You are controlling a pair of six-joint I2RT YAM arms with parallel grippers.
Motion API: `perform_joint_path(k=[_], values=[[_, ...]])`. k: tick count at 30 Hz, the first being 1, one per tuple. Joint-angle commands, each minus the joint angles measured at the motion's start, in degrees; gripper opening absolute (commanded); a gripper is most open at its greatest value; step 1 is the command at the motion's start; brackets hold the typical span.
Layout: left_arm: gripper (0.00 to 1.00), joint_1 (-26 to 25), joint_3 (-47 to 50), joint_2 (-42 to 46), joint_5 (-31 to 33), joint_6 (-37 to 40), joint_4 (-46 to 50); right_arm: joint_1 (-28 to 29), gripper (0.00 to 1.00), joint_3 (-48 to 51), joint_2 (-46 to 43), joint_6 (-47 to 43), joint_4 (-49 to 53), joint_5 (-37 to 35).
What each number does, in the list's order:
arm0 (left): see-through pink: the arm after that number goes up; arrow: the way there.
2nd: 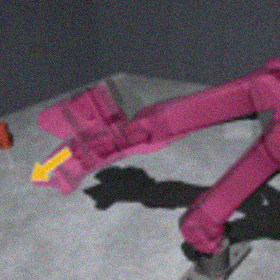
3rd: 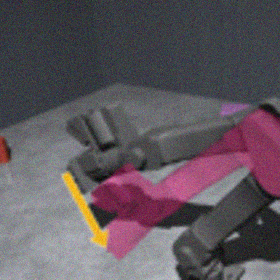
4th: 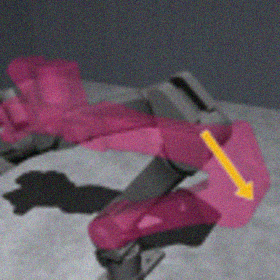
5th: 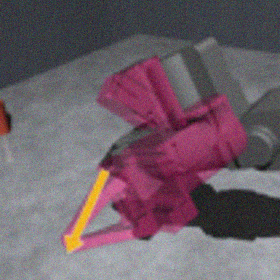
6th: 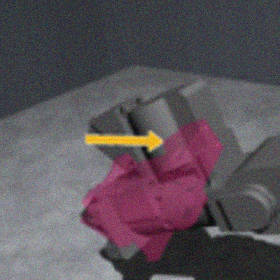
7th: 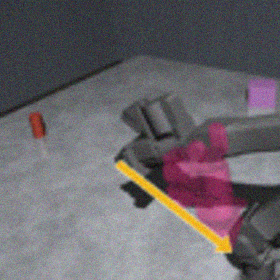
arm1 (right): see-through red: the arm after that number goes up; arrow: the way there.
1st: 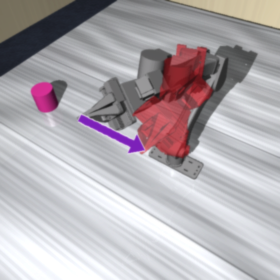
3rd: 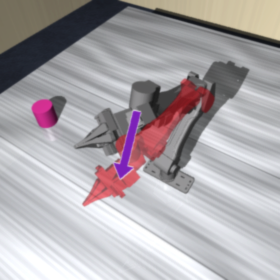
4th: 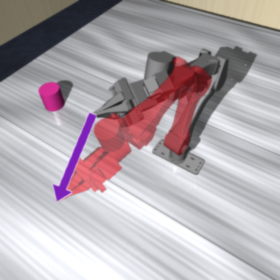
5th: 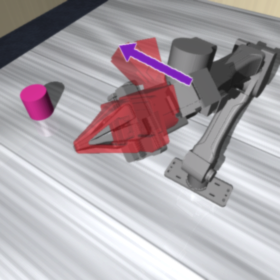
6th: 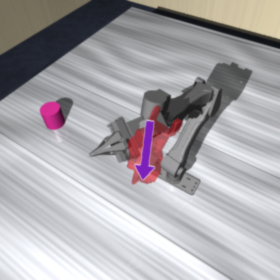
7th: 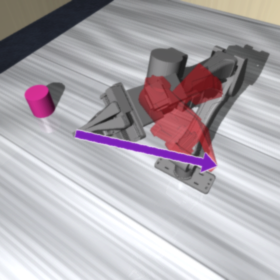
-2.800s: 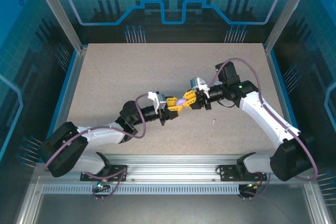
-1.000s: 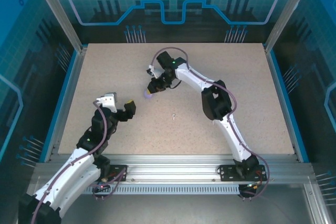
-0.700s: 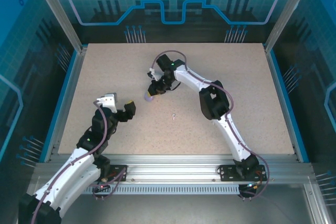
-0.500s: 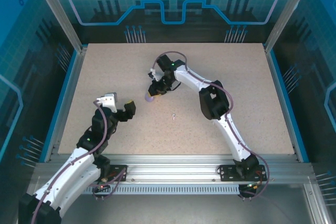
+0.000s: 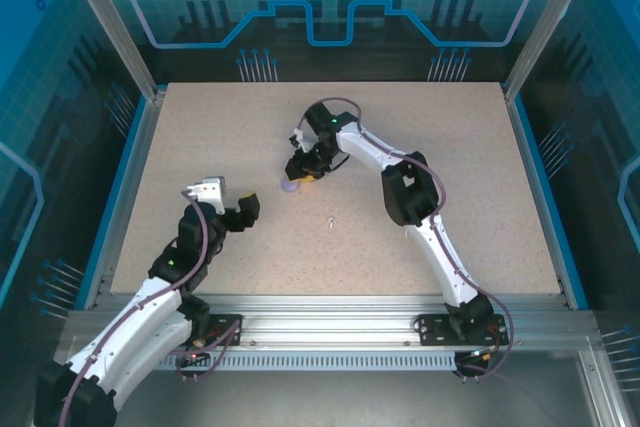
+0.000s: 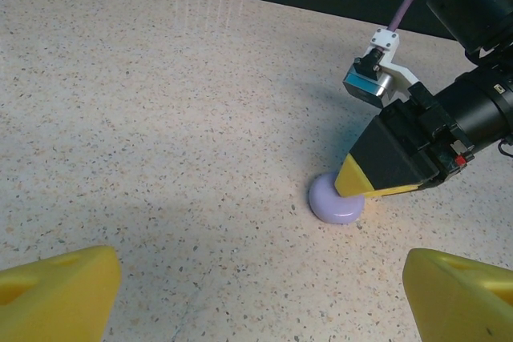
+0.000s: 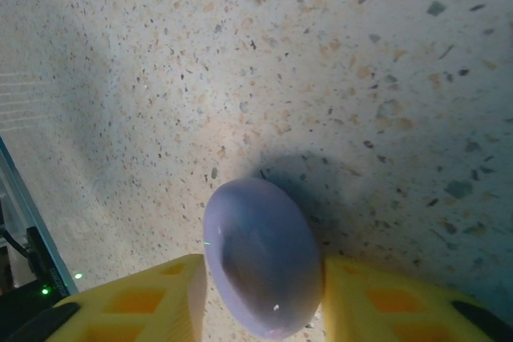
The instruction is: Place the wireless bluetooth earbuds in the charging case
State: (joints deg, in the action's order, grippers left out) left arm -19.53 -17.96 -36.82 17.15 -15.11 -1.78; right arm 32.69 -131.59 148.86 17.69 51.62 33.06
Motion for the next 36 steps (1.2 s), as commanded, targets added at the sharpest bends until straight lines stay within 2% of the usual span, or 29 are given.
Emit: perform_joint_path(k=[1, 5, 10, 17, 24, 30, 32, 36], values=[[0.92, 0.63, -2.09, -0.28, -0.27, 0.17, -0.94, -0.86, 0.47, -1.39, 1.52, 1.11, 1.47, -1.08], [0.91, 0.63, -2.0, -0.51, -0.79, 0.26, -0.78, -1.35, 0.53, -1.01, 0.79, 1.71, 1.82, -3.11], [0.91, 0.63, -2.09, -1.05, -1.81, 0.25, -0.66, -1.95, 0.54, 0.68, -1.66, 2.3, 1.4, -5.38], [0.9, 0.59, -4.25, -7.3, -7.49, 0.58, -3.2, -3.19, 0.57, 9.81, -13.95, 3.35, 0.24, -14.63], [0.89, 0.15, -13.13, -18.73, -13.62, 1.01, -5.29, -9.72, 0.6, 19.52, -27.33, 2.62, 3.52, -24.48], [0.87, -1.45, -19.57, -27.96, -15.53, 1.2, -5.27, -19.03, 0.64, 23.35, -32.01, 1.0, 9.43, -31.87], [0.87, -2.04, -21.43, -30.16, -16.02, 1.48, -4.68, -21.42, 0.66, 23.31, -31.96, -1.76, 10.51, -33.03], [0.87, -2.66, -24.73, -34.08, -16.96, 1.2, -3.6, -24.22, 0.67, 23.0, -31.22, -14.88, 9.92, -33.52]])
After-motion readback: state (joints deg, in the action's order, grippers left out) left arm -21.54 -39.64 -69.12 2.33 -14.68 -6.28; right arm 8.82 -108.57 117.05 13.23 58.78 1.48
